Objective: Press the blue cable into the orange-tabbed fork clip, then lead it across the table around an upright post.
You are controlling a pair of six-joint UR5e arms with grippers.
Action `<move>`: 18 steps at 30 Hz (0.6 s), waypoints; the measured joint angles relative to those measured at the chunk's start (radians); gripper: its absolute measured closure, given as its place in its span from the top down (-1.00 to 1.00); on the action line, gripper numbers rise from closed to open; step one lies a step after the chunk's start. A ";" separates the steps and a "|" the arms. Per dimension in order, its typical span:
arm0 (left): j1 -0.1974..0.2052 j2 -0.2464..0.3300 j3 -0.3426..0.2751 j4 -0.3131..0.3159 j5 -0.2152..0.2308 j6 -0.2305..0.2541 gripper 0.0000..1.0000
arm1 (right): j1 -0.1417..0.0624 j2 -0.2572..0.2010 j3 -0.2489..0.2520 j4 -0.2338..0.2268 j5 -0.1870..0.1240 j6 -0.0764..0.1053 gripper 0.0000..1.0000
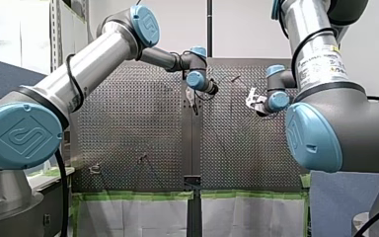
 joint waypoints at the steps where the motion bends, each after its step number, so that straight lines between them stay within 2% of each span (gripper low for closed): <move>1: 0.000 0.000 0.000 0.000 0.000 0.000 0.13 | -0.001 0.001 0.007 -0.007 0.002 0.001 -1.00; 2: 0.000 0.000 0.000 -0.001 0.000 0.000 0.30 | -0.002 0.001 0.016 -0.016 0.004 0.001 -1.00; 3: 0.000 0.000 0.000 -0.001 0.000 0.000 0.30 | -0.003 0.002 0.023 -0.023 0.006 0.002 -1.00; 4: -0.001 0.000 0.000 -0.002 -0.001 0.000 0.48 | -0.004 0.002 0.030 -0.030 0.009 0.002 -1.00; 5: -0.001 0.000 0.000 -0.003 -0.001 0.000 0.58 | -0.004 0.003 0.040 -0.039 0.013 0.003 -1.00; 6: -0.002 0.000 0.000 -0.004 -0.004 0.000 0.58 | -0.005 0.003 0.047 -0.047 0.016 0.003 -1.00; 7: -0.002 0.000 0.000 -0.006 -0.006 0.000 0.68 | -0.005 0.003 0.055 -0.055 0.019 0.004 -1.00; 12: -0.007 0.000 -0.001 -0.010 -0.020 -0.001 0.73 | -0.007 0.021 0.097 -0.097 0.032 0.001 -1.00; 18: -0.011 0.001 -0.001 -0.013 -0.036 0.001 0.73 | -0.007 0.046 0.142 -0.143 0.054 -0.015 -1.00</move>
